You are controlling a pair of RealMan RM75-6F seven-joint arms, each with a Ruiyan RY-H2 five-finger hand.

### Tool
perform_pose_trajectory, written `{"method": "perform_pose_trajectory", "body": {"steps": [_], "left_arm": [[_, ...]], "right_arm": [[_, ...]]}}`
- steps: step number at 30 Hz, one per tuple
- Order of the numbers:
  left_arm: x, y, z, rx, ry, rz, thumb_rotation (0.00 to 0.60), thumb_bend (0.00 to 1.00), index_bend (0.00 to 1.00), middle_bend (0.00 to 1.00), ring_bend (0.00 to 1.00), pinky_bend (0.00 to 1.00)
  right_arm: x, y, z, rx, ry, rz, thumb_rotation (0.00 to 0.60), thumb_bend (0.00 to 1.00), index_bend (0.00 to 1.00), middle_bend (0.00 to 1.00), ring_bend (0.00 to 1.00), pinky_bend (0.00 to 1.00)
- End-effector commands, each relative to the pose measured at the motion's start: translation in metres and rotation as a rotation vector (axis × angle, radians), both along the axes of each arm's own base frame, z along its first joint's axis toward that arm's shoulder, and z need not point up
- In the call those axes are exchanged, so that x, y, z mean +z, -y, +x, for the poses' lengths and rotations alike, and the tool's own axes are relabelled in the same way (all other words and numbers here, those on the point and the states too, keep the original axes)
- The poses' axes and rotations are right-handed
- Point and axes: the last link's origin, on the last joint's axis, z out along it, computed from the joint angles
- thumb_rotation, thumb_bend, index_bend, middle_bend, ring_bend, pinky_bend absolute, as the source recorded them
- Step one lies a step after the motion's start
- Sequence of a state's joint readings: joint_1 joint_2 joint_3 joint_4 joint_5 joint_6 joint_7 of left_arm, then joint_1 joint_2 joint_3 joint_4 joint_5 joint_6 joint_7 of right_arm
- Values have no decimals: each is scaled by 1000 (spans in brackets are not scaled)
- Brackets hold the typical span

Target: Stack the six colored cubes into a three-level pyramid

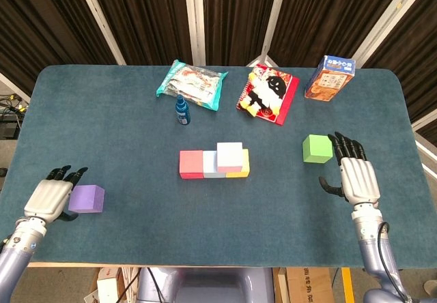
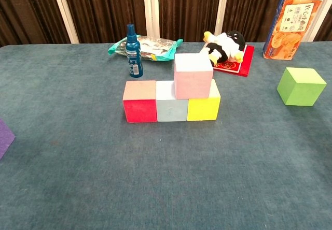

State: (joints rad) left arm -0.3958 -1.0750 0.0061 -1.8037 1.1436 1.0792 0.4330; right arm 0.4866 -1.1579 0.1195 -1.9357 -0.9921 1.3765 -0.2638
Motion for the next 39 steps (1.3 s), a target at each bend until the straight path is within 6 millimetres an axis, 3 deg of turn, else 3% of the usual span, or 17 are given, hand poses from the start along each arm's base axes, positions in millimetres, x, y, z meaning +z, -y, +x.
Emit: {"method": "perform_pose_trajectory", "body": {"steps": [1,20,28,39], "left_arm": [[-4,-3,-1,-8,-13,-5,600,85,6,221,66,108],[-7,-6,-9,8,-31,-18,600,125,12,272,66,108],[-11,-8,-7,4,-22,-22,600,265,30,295,67,108],[-6,-11,3,-28,1,-3,600,281,43,323,75,108]], "right_arm": [[0,0,0,1,-2,0,600,321,0,0,0,0],[-1,-3,3,12,3,1,600,320,0,0,0,0],[-3,-4,5,16,11,10,600,321,0,0,0,0],[-2,-5,6,18,17,12,600,321,0,0,0,0]]}}
